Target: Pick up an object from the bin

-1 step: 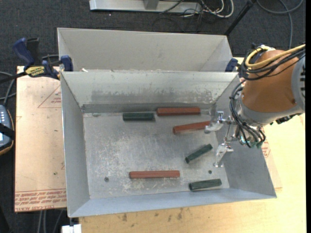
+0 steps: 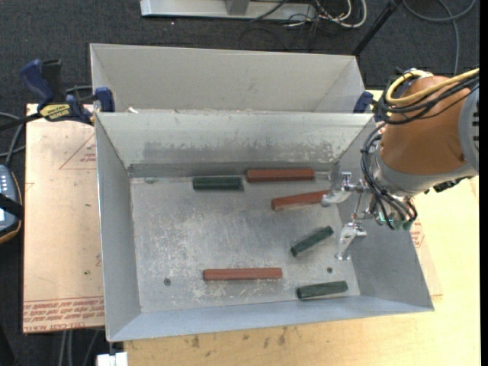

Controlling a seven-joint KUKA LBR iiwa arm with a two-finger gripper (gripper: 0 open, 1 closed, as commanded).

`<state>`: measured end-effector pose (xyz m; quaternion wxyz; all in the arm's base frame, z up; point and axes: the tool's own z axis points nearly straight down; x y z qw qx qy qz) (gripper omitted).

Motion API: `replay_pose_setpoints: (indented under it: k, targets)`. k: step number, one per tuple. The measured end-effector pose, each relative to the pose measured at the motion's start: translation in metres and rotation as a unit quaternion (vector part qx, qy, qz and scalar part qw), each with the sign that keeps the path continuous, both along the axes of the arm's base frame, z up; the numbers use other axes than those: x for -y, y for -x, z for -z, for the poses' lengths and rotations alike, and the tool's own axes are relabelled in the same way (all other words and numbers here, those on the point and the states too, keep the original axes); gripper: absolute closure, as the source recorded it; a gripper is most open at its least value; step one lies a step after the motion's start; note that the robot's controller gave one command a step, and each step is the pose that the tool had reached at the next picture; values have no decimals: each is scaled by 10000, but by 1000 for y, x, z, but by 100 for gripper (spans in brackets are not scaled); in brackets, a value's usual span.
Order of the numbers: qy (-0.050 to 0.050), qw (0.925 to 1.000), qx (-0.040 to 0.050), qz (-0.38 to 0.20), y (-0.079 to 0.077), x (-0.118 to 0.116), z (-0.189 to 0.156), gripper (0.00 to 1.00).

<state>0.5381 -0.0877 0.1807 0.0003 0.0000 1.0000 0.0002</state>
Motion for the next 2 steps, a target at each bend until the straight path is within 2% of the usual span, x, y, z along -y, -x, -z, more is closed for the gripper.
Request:
replay_pose_setpoints:
  k: [1,2]
  targets:
    - [8,9963,62,-855,-9,5,104,100]
    - [9,9963,62,-859,-9,5,104,100]
